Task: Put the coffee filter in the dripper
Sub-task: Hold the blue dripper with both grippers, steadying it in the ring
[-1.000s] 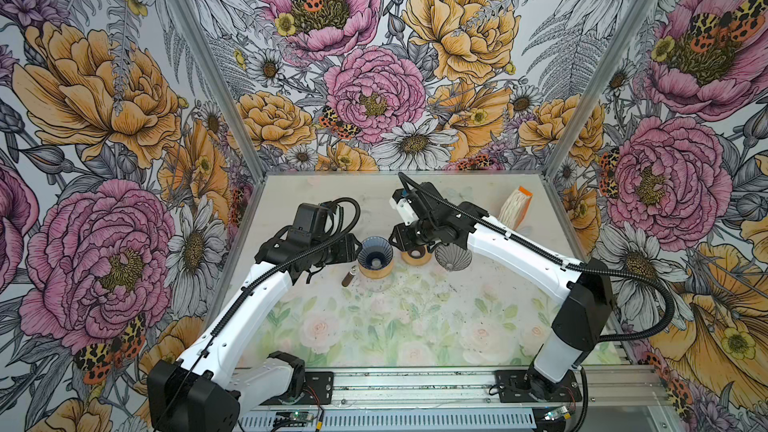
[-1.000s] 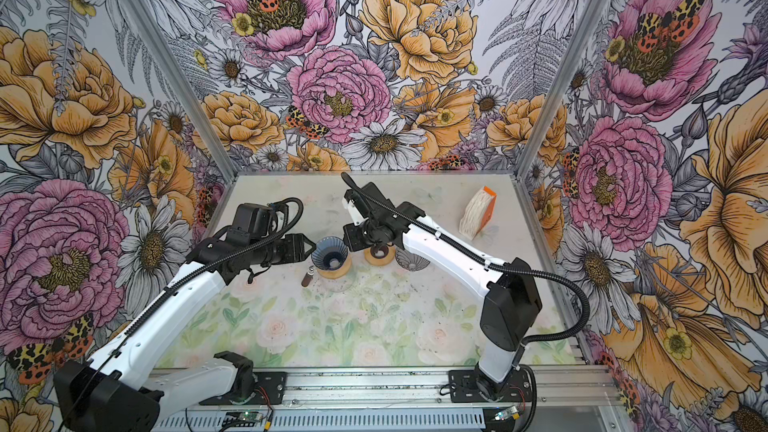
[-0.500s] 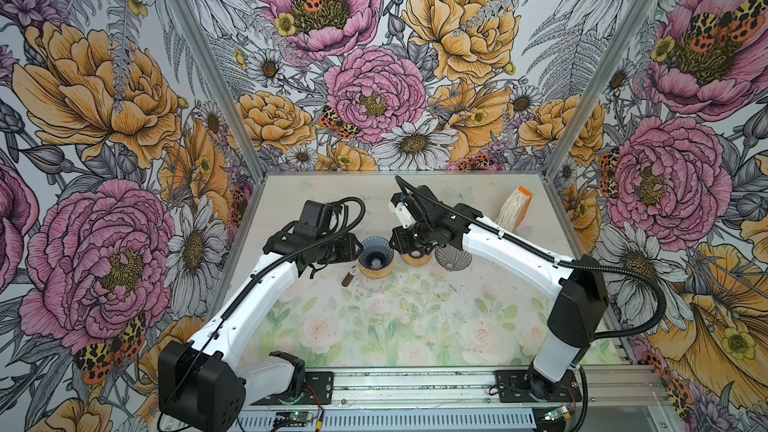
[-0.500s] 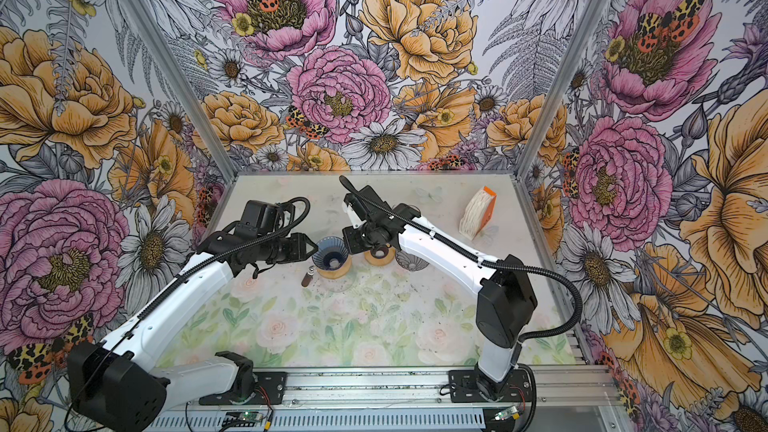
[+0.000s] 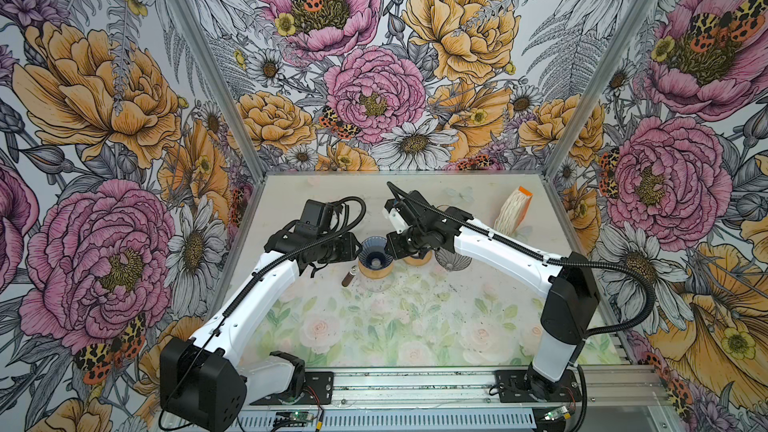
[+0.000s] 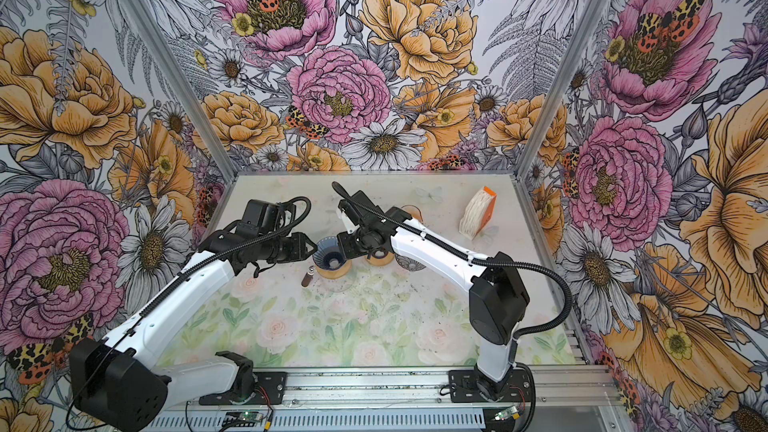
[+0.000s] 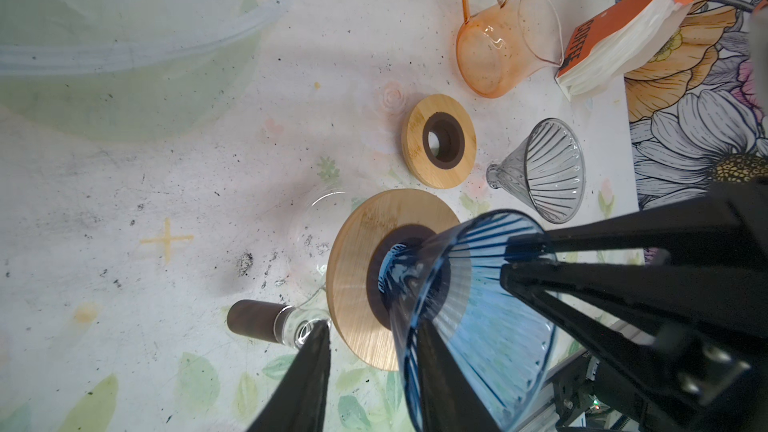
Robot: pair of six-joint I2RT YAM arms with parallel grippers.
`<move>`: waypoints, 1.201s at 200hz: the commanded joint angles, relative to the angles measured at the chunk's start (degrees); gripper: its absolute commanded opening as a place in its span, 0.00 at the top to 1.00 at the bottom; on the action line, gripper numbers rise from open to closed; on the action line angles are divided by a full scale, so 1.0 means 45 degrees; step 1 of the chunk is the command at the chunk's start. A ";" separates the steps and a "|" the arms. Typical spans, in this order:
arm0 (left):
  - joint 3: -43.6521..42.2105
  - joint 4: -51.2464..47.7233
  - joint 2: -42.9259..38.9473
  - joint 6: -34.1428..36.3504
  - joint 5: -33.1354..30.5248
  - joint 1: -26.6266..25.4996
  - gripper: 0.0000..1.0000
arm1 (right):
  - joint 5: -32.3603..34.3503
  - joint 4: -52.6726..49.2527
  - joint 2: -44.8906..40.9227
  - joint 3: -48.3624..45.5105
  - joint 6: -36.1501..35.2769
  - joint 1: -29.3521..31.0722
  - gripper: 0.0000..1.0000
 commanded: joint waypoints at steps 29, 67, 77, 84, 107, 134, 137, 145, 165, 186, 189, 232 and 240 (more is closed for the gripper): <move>0.0332 0.0045 0.0079 0.0291 -0.0115 -0.0015 0.69 | 0.0125 0.0244 -0.0100 0.0506 0.0172 0.0067 0.78; 0.0328 0.0045 0.0097 0.0304 -0.0052 -0.0012 0.75 | 0.0421 0.0239 -0.0356 0.0316 0.0208 0.0082 0.78; 0.0323 0.0058 0.0104 0.0307 -0.0022 -0.0010 0.76 | 0.0509 0.0225 -0.0403 0.0259 0.0228 0.0077 0.78; 0.0325 0.0050 0.0098 0.0315 -0.0004 -0.0015 0.76 | 0.0548 0.0225 -0.0436 0.0217 0.0230 0.0076 0.79; 0.0269 0.0045 0.0120 0.0290 0.0063 -0.0029 0.76 | 0.0634 0.0225 -0.0494 0.0155 0.0284 0.0079 0.81; 0.0230 0.0046 0.0175 0.0297 0.0108 -0.0027 0.77 | 0.0725 0.0223 -0.0536 0.0154 0.0308 0.0075 0.81; 0.0230 0.0045 0.0183 0.0296 0.0118 -0.0030 0.77 | 0.0730 0.0225 -0.0536 0.0159 0.0308 0.0091 0.81; 0.0211 0.0050 0.0210 0.0308 0.0125 -0.0025 0.77 | 0.0730 0.0225 -0.0546 0.0154 0.0301 0.0071 0.80; 0.0217 0.0043 0.0300 0.0338 0.0124 -0.0030 0.77 | 0.0761 0.0225 -0.0536 0.0154 0.0308 0.0076 0.78; 0.0238 0.0045 0.0390 0.0348 0.0140 -0.0028 0.78 | 0.0785 0.0225 -0.0486 0.0135 0.0327 0.0075 0.80; 0.0246 0.0055 0.0410 0.0373 0.0134 -0.0027 0.78 | 0.0788 0.0222 -0.0484 0.0139 0.0335 0.0077 0.81; 0.0405 0.0045 0.0525 0.0452 0.0146 -0.0029 0.78 | 0.0848 0.0225 -0.0405 0.0155 0.0385 0.0077 0.88; 0.0420 0.0045 0.0534 0.0445 0.0153 -0.0026 0.79 | 0.0827 0.0225 -0.0386 0.0174 0.0387 0.0072 0.89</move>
